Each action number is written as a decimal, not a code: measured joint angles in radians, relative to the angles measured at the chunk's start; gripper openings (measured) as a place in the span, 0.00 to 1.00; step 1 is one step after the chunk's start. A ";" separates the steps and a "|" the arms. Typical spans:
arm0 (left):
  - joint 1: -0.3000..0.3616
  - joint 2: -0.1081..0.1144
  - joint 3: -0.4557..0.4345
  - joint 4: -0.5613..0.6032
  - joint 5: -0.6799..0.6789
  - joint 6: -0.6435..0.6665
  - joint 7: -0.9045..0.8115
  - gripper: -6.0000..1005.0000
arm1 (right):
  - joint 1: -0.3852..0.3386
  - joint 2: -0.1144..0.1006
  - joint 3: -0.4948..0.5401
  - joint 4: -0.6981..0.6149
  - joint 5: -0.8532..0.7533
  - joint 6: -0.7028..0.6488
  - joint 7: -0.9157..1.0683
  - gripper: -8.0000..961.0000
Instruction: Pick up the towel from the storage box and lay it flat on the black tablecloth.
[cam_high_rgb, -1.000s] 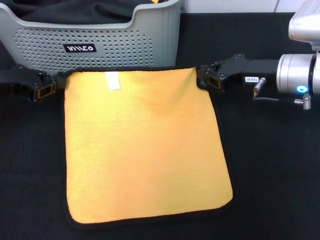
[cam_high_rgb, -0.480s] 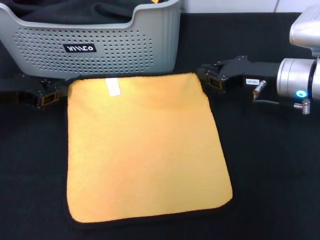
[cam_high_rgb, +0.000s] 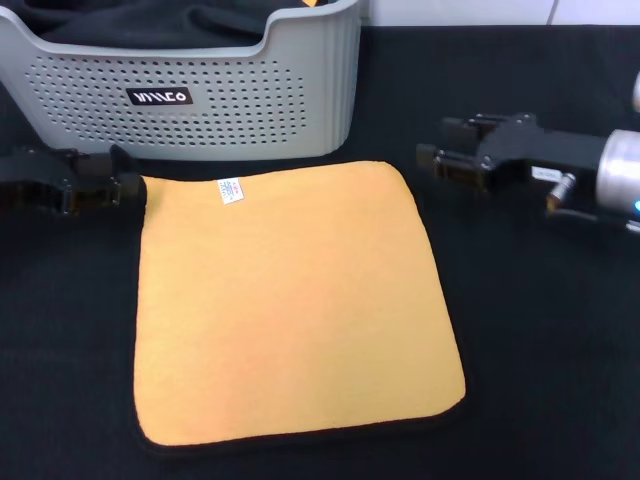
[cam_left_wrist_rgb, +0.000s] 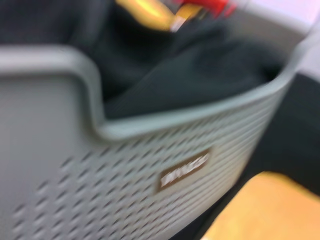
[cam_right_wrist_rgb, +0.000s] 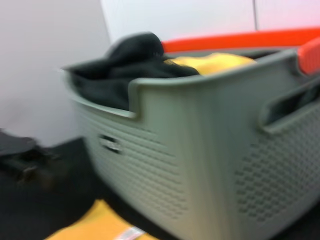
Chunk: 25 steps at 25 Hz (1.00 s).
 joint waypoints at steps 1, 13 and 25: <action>0.013 0.006 0.000 0.009 -0.034 0.037 0.012 0.38 | -0.033 0.000 0.000 -0.032 0.000 -0.038 -0.017 0.51; 0.182 -0.055 0.034 -0.050 -0.284 0.562 0.735 0.59 | -0.208 0.007 -0.137 -0.129 0.191 -0.610 -0.266 0.67; 0.170 -0.010 0.076 -0.064 -0.313 0.574 0.410 0.47 | -0.127 0.003 -0.265 -0.149 0.262 -0.524 -0.234 0.67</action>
